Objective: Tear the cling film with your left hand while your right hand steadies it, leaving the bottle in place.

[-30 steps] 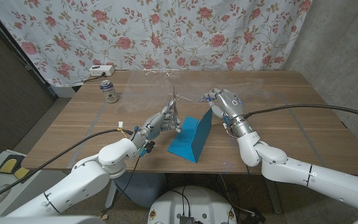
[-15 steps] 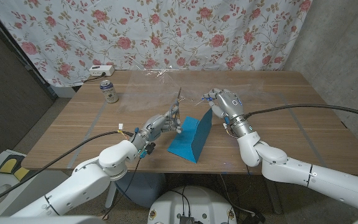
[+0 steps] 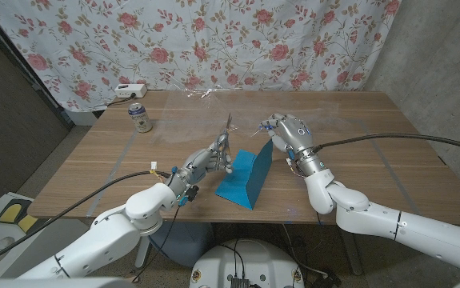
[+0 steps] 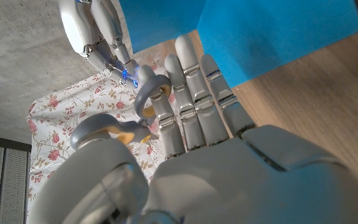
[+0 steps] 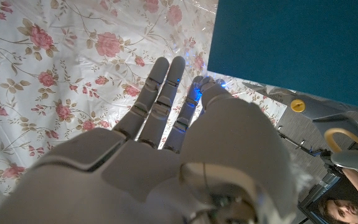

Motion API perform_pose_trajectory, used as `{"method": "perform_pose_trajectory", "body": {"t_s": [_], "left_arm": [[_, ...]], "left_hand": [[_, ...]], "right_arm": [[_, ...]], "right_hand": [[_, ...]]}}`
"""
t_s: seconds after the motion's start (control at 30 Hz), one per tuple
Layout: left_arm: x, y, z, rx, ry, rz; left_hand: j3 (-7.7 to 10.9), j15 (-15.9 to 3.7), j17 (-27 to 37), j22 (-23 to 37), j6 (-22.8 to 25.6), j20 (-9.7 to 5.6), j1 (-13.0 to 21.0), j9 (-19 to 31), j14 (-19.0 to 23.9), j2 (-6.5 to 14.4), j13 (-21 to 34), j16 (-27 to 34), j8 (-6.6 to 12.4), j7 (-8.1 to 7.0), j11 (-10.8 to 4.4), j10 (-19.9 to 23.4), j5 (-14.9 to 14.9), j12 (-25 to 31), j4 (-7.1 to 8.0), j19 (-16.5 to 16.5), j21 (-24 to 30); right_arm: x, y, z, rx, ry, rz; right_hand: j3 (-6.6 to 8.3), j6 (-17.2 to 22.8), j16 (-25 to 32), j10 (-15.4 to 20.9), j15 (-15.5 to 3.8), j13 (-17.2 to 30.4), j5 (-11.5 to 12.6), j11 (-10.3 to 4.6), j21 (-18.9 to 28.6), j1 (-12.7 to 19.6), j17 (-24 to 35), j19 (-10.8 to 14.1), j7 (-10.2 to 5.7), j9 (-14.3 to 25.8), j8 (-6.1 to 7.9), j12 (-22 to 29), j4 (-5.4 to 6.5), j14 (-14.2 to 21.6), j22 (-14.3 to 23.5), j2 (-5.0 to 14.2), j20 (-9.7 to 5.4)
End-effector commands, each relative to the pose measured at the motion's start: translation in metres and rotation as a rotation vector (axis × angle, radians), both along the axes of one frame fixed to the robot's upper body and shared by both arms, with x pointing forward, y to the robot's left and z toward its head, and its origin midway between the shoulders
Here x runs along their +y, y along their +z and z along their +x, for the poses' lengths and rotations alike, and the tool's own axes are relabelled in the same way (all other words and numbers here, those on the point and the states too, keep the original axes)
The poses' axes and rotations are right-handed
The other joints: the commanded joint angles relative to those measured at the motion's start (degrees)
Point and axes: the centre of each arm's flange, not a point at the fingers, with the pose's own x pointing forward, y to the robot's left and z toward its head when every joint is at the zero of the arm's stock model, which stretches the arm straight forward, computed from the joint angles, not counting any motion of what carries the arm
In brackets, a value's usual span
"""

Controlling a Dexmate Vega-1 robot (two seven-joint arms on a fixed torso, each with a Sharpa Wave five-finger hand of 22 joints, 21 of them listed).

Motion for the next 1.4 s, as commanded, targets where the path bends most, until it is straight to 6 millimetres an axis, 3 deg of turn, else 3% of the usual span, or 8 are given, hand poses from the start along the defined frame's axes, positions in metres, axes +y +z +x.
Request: {"method": "perform_pose_trajectory", "body": {"t_s": [0.03,0.17,0.37,0.77,1.17,1.4], "left_arm": [[0.007,0.0,-0.007,-0.022,0.023,-0.006],[0.013,0.002,-0.013,-0.044,0.025,-0.009],[0.018,0.003,-0.02,-0.071,0.025,0.005],[0.006,-0.002,-0.041,-0.065,0.018,0.01],[0.002,-0.009,-0.048,-0.06,-0.004,0.024],[0.004,-0.011,-0.052,-0.053,-0.021,0.047]], "left_hand": [[-1.31,0.21,0.2,0.0,3.2,-0.06,-1.7,0.2,0.4,-1.9,0.1,-0.1,-0.18,2.76,-1.44,1.9,0.4,-0.2,0.44,0.1,0.1],[-3.1,0.28,0.3,-0.1,3.2,0.05,-3.7,0.3,0.3,-4.1,0.2,0.0,-0.27,2.93,-1.34,1.9,1.0,-0.2,1.02,0.1,0.0],[-4.31,0.3,0.4,-0.2,3.2,0.12,-5.2,0.4,0.3,-5.2,0.3,0.0,-0.34,3.17,-1.39,1.8,1.5,-0.2,1.57,0.1,-0.1],[-5.47,0.31,0.2,-0.2,3.3,0.23,-6.5,0.4,0.5,-5.8,0.3,-0.1,-0.48,2.92,-1.28,1.9,2.4,-0.3,2.25,0.1,-0.3],[-6.16,0.32,0.4,-0.2,3.3,0.24,-7.0,0.5,0.3,-5.7,0.2,-0.1,-0.56,3.11,-1.24,1.9,3.2,-0.4,2.67,0.2,-0.4],[-6.41,0.37,0.3,-0.2,3.3,0.28,-7.0,0.4,0.1,-5.6,0.5,-0.2,-0.69,2.99,-1.31,1.6,3.5,-0.4,2.8,0.1,-0.5]], "right_arm": [[0.009,0.003,0.0,-0.006,0.003,-0.008],[0.015,0.006,-0.002,-0.018,-0.003,-0.014],[0.014,0.007,-0.002,-0.015,-0.014,-0.018],[0.0,0.014,-0.005,-0.012,0.006,-0.015],[-0.001,0.013,-0.009,0.009,0.005,-0.045],[-0.001,0.022,-0.004,0.025,0.017,-0.054]], "right_hand": [[-0.13,0.4,0.0,0.8,-8.24,2.3,0.2,-0.26,0.4,-0.2,0.2,-0.4,-0.17,0.1,-0.14,0.3,-0.28,0.7,0.0,0.29,-5.52],[-0.14,0.4,0.0,0.8,-8.23,2.4,0.2,-0.26,0.5,-0.2,0.2,-0.4,-0.11,0.1,-0.15,0.3,-0.3,0.7,0.0,0.29,-5.59],[-0.14,0.3,-0.1,0.8,-8.24,2.4,0.2,-0.25,0.5,-0.2,0.2,-0.4,-0.13,0.1,-0.18,0.3,-0.32,0.7,0.0,0.29,-5.59],[-0.15,0.4,-0.3,0.9,-8.24,2.4,0.2,-0.28,0.5,-0.2,0.0,-0.6,-0.19,0.1,-0.18,0.2,-0.27,0.7,0.0,0.3,-5.55],[-0.21,0.5,-0.4,0.8,-8.24,2.3,0.2,-0.29,0.6,-0.3,-0.2,-0.7,-0.29,0.1,-0.15,-0.1,-0.26,0.7,0.0,0.28,-5.51],[-0.21,0.4,-0.4,0.8,-8.23,2.5,0.2,-0.27,0.6,-0.3,-0.2,-0.7,-0.33,0.1,-0.19,-0.1,-0.28,0.7,0.0,0.29,-5.52]]}}
